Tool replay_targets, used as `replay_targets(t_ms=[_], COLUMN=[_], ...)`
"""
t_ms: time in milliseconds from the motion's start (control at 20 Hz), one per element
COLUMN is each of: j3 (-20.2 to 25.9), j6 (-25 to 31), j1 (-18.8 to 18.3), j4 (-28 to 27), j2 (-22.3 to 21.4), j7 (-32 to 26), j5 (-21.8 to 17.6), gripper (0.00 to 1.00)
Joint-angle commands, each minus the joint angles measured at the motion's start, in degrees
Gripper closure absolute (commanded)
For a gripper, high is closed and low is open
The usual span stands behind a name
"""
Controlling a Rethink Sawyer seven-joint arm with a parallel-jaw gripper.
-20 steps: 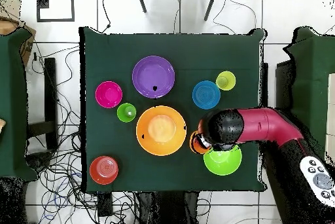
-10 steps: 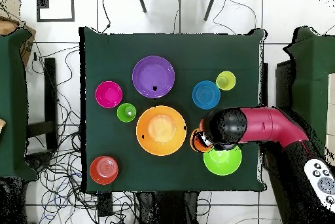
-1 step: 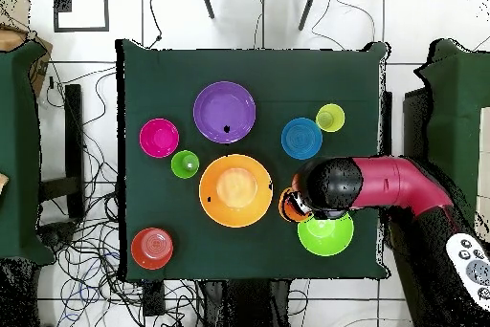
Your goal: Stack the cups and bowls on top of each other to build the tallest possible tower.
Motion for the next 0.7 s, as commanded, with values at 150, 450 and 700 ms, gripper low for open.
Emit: replay_targets(t_ms=[150,450,700], j3=[-0.7,-1.7,-1.9], j6=[5.2,5.7,8.2], j1=[2.4,4.2,5.3], j4=[1.4,0.9,-0.1], j2=[-0.5,-0.4,-1.3], j7=[-0.8,1.1,1.3], j5=[0.8,-0.3,0.6], gripper=[1.0,1.0,1.0])
